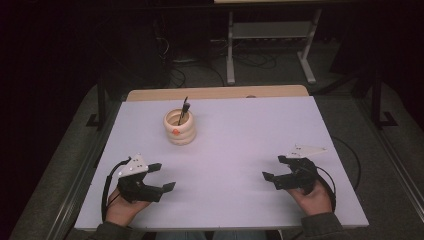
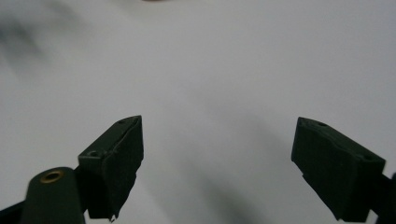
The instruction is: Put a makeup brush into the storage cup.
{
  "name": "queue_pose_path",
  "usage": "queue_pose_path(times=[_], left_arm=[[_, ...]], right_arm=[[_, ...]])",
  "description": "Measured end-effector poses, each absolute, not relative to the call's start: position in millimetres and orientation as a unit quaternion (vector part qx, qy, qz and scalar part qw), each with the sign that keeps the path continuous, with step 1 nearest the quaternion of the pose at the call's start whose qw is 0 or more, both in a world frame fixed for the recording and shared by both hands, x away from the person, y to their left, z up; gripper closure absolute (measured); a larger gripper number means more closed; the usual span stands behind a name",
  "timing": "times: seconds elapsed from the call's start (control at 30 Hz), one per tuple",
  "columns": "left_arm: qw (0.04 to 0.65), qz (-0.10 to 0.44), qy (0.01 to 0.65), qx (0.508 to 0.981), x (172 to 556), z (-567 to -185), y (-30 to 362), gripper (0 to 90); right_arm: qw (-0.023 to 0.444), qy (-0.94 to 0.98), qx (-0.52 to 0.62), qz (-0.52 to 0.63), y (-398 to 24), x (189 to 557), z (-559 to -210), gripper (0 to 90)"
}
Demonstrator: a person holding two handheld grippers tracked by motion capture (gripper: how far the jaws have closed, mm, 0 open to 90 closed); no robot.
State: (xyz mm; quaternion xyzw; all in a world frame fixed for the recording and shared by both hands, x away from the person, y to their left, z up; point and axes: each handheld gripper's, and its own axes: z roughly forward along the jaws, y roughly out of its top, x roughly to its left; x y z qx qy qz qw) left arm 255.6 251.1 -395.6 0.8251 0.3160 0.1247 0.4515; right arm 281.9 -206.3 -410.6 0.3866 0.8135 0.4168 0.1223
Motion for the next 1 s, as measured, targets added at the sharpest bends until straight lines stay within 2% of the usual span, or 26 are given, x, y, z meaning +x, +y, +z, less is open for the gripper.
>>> queue_pose_path(times=[1.0], left_arm=[[0.46, 0.122, 0.32, 0.819, 256.9, -394.2, 254.1, 17.4]], right_arm=[[0.122, 0.818, 0.377, 0.418, -204.0, 277.9, -411.2, 13.9]])
